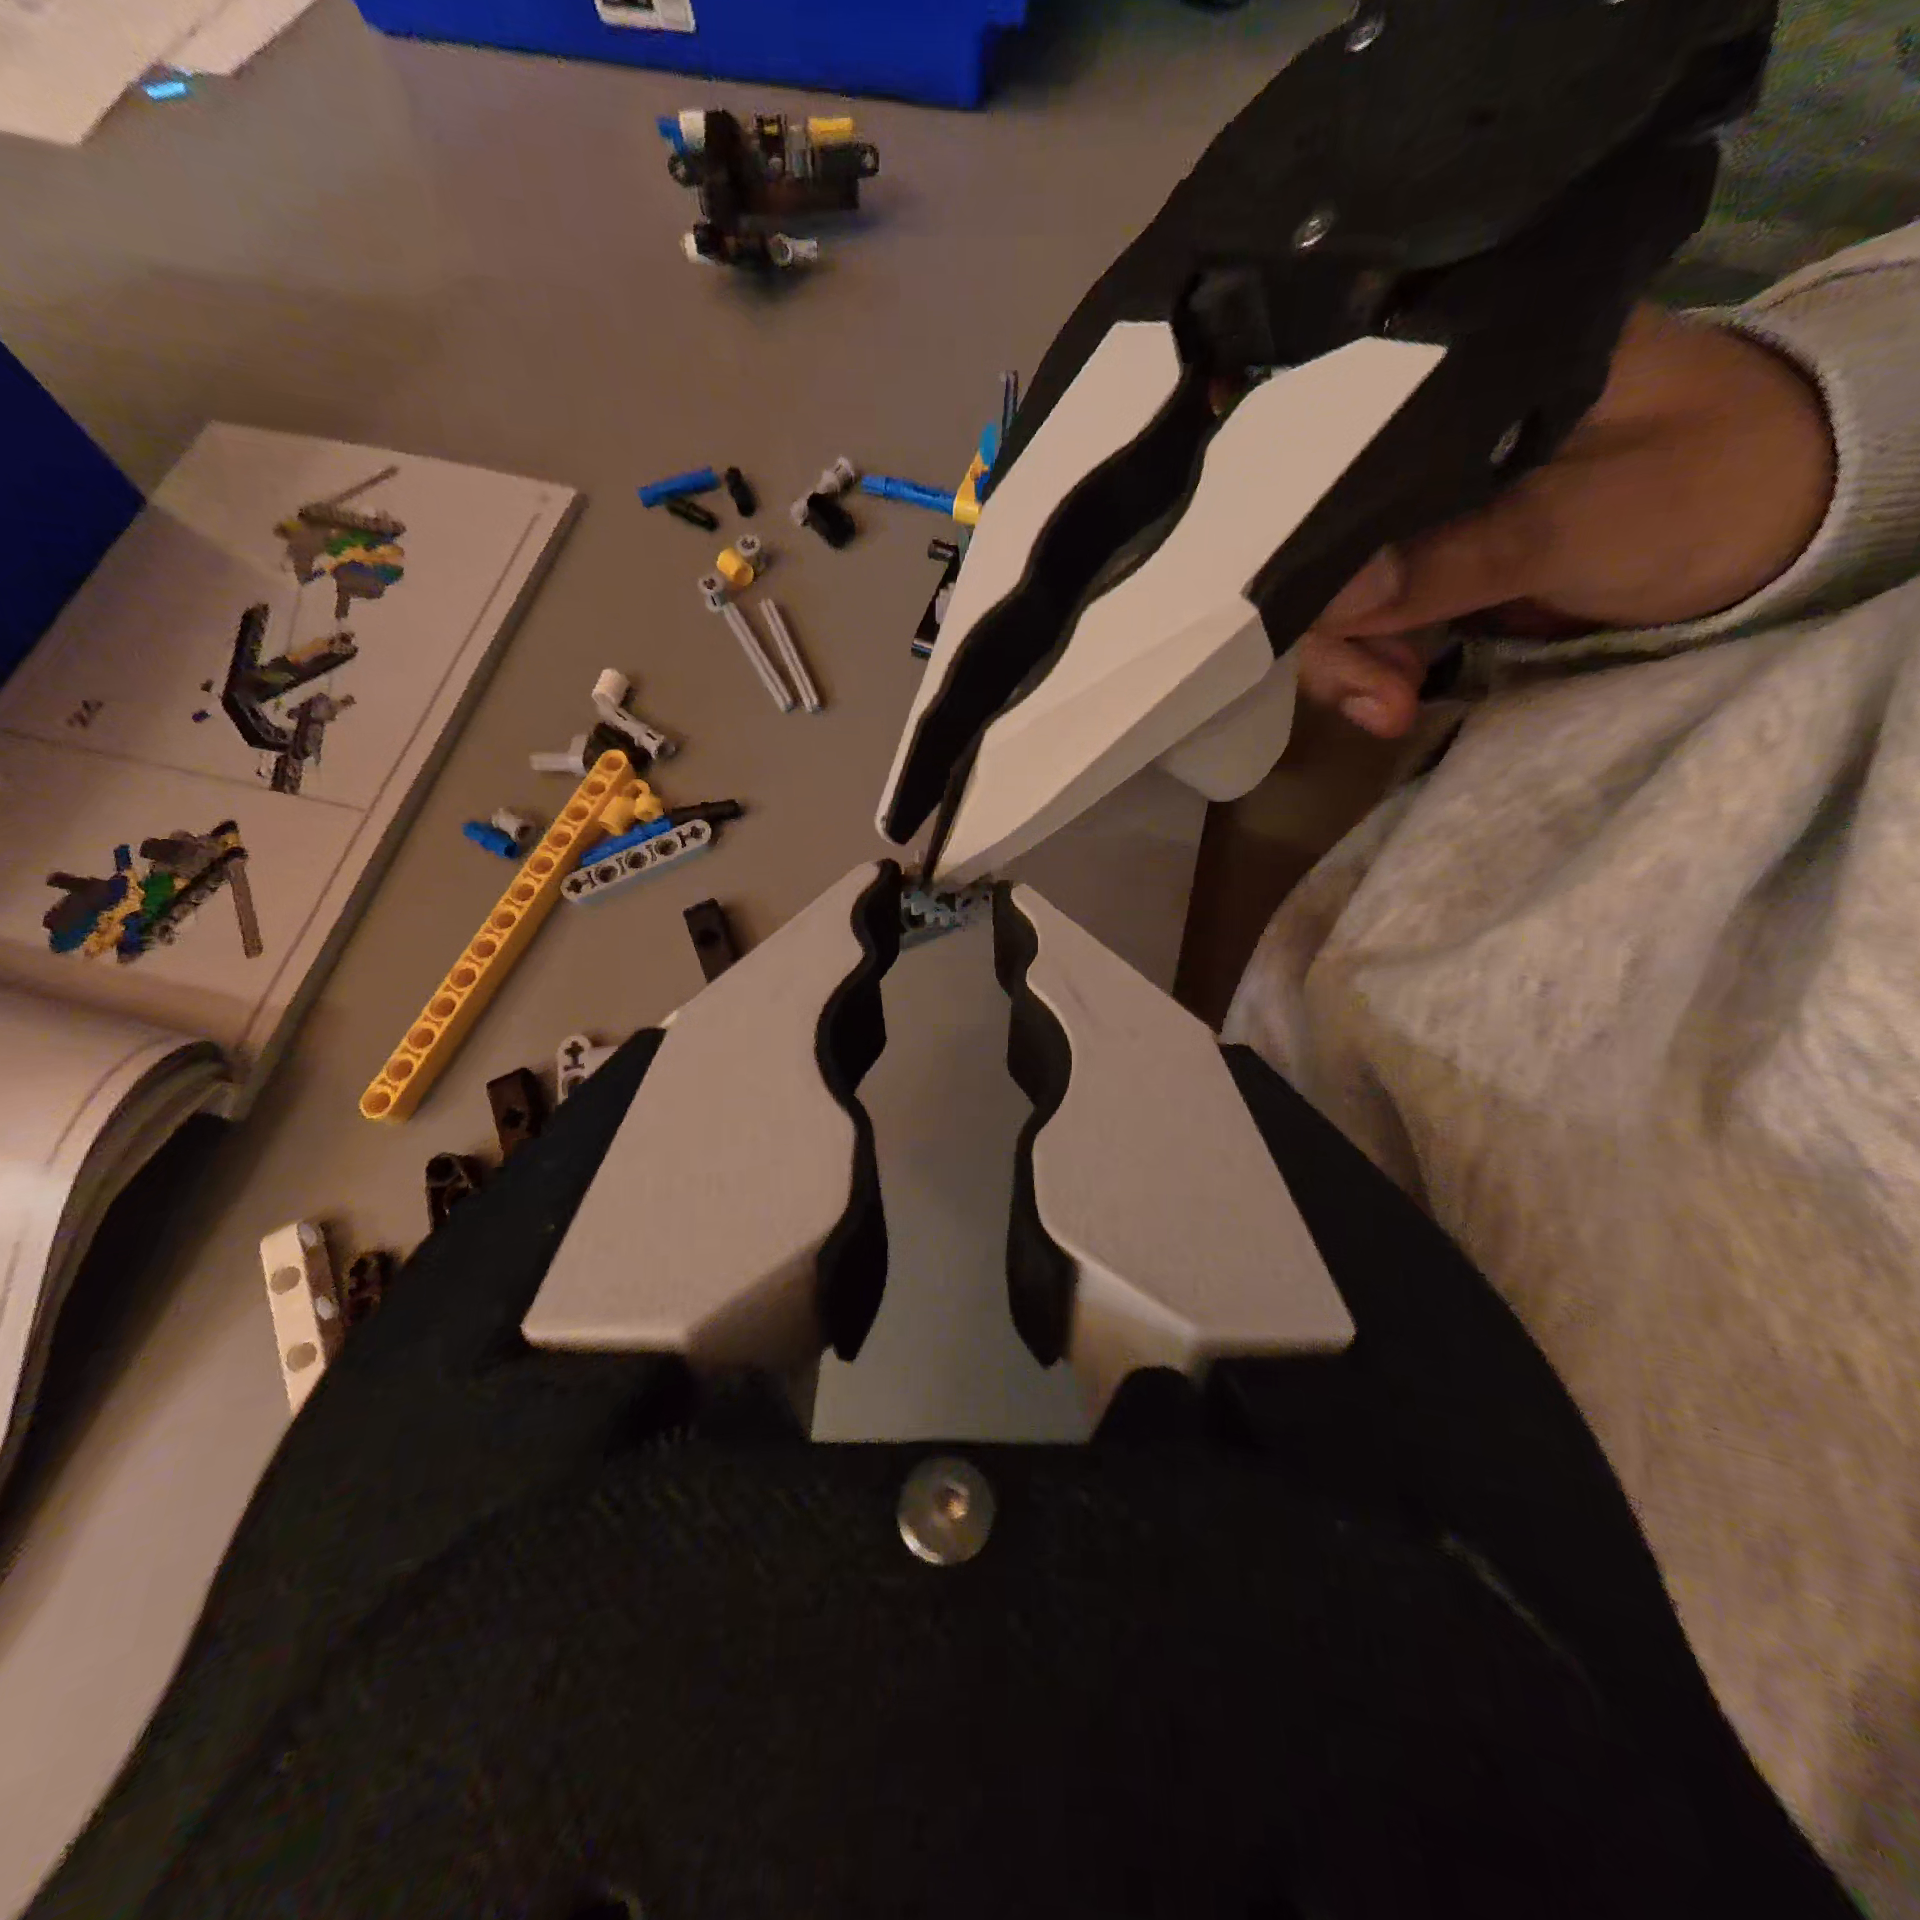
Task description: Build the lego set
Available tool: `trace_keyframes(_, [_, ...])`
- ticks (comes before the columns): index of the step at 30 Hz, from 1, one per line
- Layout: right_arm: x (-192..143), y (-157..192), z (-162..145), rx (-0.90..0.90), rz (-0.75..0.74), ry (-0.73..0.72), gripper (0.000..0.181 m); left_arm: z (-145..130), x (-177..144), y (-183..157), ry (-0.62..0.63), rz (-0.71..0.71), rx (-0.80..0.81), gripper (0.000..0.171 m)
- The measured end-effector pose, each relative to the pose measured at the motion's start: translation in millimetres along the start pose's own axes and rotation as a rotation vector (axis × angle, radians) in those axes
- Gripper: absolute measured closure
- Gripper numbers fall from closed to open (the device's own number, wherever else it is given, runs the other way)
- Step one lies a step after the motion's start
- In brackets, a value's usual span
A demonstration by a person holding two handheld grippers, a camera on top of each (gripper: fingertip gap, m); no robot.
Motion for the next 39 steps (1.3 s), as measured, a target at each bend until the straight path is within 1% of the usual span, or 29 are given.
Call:
trace_keyframes(4, [-2.3, 1.8, 2.6, 0.044, 0.041, -0.012, 0.170, 2.2, -3.7, -2.1, -0.028, 0.006, 0.017, 0.156])
trace_keyframes(9, [-3.9, 0.1, 2.2, 0.176, 0.134, -0.024, 0.171, 3.1, -7.1, -2.3, -0.048, 0.020, 0.015, 0.156])
trace_keyframes(11, [-4.5, 0.3, 2.3, 0.224, 0.177, -0.027, 0.176, 4.2, -9.0, -1.7, -0.063, 0.028, 0.016, 0.156])
trace_keyframes(13, [-5.3, -0.1, 3.3, 0.271, 0.209, -0.038, 0.176, 5.7, -10.8, -2.0, -0.081, 0.030, 0.018, 0.156])
trace_keyframes(19, [-5.6, -0.9, 3.2, 0.341, 0.265, -0.046, 0.177, 5.9, -12.3, -2.8, -0.106, 0.024, 0.011, 0.156])
trace_keyframes(25, [-6.9, -1.5, 4.5, 0.364, 0.286, -0.061, 0.180, 6.3, -11.8, -2.0, -0.150, 0.011, -0.018, 0.156])
trace_keyframes(39, [-2.3, -6.7, 2.8, 0.341, 0.241, -0.055, 0.179, 1.9, -5.5, 4.4, -0.160, 0.012, -0.045, 0.157])
Point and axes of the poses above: each gripper's, where its closed fingertips meet, x out along the fingers, z out of its top, y = z × x across the jaws, the point moved 5 cm from there along -x, back along the fingers, and after that the axes turned 5 degrees about -z, right-handed, at the moved point
